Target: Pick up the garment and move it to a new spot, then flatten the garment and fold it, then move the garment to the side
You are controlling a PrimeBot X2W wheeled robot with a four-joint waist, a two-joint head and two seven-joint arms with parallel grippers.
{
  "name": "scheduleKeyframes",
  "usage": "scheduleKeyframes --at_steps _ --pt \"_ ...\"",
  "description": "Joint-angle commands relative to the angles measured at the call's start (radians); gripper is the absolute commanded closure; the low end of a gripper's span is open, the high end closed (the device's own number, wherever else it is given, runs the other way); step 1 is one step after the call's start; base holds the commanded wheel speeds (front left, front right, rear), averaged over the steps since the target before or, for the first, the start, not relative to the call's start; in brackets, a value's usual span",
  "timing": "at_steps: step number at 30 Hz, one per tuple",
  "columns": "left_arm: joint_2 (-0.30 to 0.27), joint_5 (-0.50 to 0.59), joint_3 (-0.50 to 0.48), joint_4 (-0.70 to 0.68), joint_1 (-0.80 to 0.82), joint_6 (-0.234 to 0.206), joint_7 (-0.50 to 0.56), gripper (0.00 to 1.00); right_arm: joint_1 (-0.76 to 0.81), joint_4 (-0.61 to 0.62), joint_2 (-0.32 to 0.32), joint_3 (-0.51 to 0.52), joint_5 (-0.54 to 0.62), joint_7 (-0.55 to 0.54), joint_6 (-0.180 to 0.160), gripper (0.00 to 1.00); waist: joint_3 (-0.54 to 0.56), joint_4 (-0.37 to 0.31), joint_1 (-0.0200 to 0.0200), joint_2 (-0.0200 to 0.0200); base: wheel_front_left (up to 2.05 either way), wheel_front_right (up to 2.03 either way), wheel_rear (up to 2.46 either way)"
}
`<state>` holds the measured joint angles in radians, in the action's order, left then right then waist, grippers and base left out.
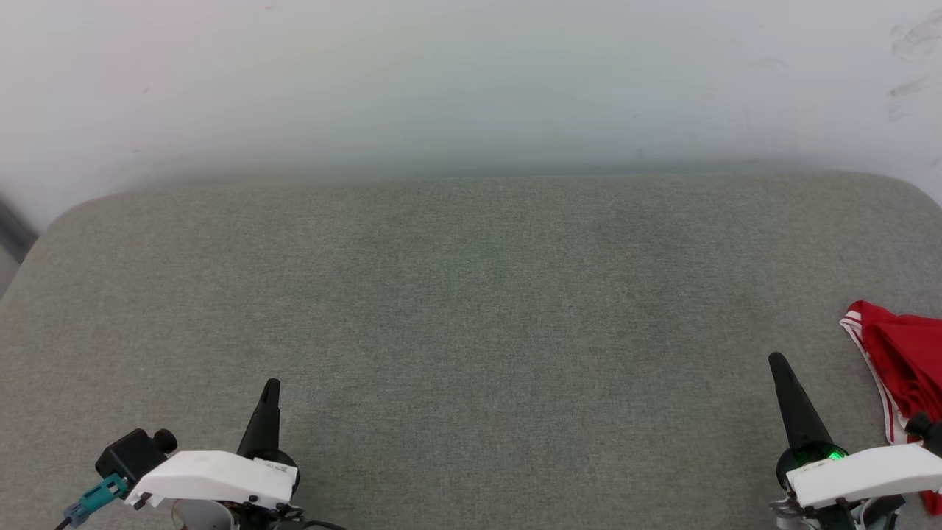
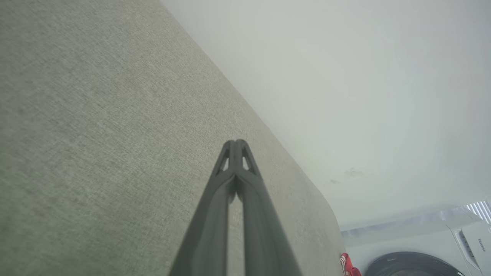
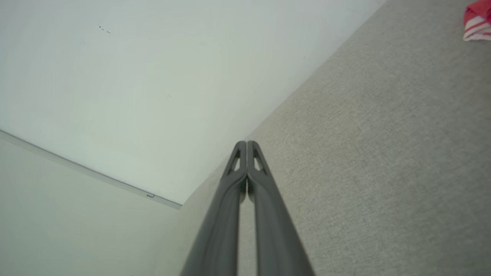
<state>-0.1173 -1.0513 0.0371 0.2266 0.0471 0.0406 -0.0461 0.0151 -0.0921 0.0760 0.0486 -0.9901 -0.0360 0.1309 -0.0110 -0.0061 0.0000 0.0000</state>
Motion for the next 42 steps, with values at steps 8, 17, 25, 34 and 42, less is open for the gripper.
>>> scheduleKeyframes --at_steps 8,17,25,34,42 --pt "0.009 -0.092 -0.029 -0.004 0.032 0.017 0.027 1.00 -0.040 -0.017 0.008 0.004 -0.111 -0.006 0.000 1.00 0.001 0.001 0.0000 0.0000 0.00 0.00 0.00" --pt "0.019 -0.177 -0.051 0.000 0.038 0.032 0.051 1.00 -0.054 -0.041 0.008 0.007 -0.209 -0.014 0.000 1.00 0.002 0.001 0.0000 0.0000 0.00 0.00 0.00" --pt "0.027 -0.246 -0.069 0.003 0.044 0.043 0.071 1.00 -0.068 -0.061 0.007 0.011 -0.289 -0.020 0.000 1.00 0.003 0.002 0.0000 0.0000 0.00 0.00 0.00" --pt "0.037 -0.319 -0.089 0.007 0.050 0.055 0.092 1.00 -0.082 -0.082 0.006 0.016 -0.373 -0.027 0.000 1.00 0.004 0.003 0.0000 0.0000 0.00 0.00 0.00" --pt "0.045 -0.379 -0.104 0.010 0.053 0.065 0.109 1.00 -0.093 -0.100 0.004 0.020 -0.442 -0.032 0.000 1.00 0.005 0.004 0.0000 0.0000 0.00 0.00 0.00"
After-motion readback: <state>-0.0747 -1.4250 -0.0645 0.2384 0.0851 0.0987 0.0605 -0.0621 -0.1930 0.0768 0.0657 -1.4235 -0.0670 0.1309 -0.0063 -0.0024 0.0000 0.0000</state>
